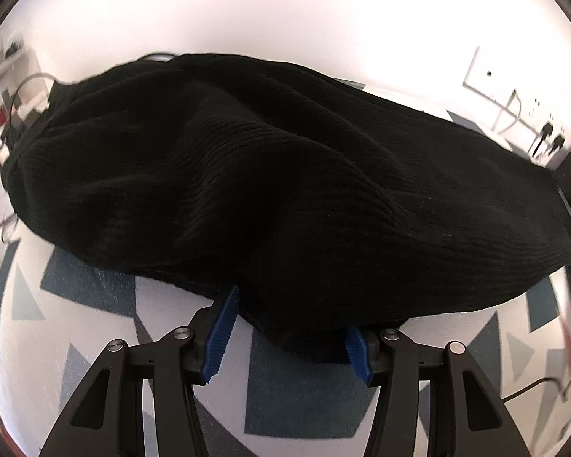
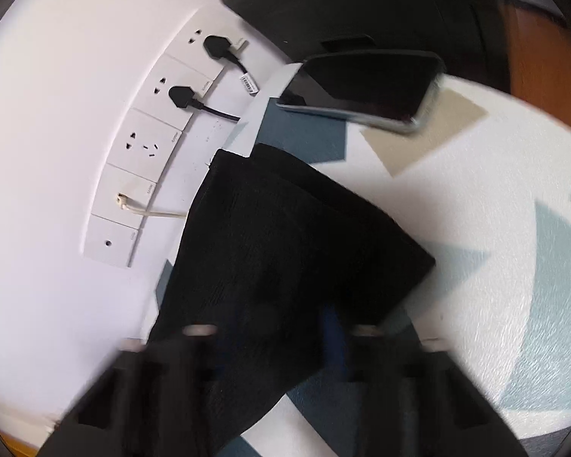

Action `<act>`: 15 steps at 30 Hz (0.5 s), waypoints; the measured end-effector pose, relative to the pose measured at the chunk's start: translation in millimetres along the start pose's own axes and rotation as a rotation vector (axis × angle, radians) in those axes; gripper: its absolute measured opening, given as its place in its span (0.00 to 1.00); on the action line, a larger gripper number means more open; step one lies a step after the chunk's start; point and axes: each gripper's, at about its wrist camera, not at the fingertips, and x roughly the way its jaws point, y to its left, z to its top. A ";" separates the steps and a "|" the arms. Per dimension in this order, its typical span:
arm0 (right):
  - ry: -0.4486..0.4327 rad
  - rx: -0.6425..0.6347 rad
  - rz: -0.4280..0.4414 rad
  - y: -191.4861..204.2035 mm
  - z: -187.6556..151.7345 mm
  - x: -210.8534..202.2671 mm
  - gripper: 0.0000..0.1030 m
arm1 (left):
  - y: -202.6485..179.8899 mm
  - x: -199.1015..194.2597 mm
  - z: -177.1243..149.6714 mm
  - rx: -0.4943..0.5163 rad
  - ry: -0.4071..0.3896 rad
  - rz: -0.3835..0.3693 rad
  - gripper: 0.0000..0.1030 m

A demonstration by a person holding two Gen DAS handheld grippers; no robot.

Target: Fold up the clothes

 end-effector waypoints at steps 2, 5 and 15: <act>-0.029 -0.027 0.021 15.0 9.6 -5.8 0.06 | -2.6 2.2 2.1 0.026 0.007 0.016 0.50; -0.074 -0.068 0.053 37.6 24.1 -14.5 0.05 | -5.6 5.4 5.9 0.060 0.022 0.029 0.51; -0.149 -0.179 0.068 76.0 58.7 -26.8 0.04 | -50.0 8.8 0.5 0.467 -0.003 0.126 0.61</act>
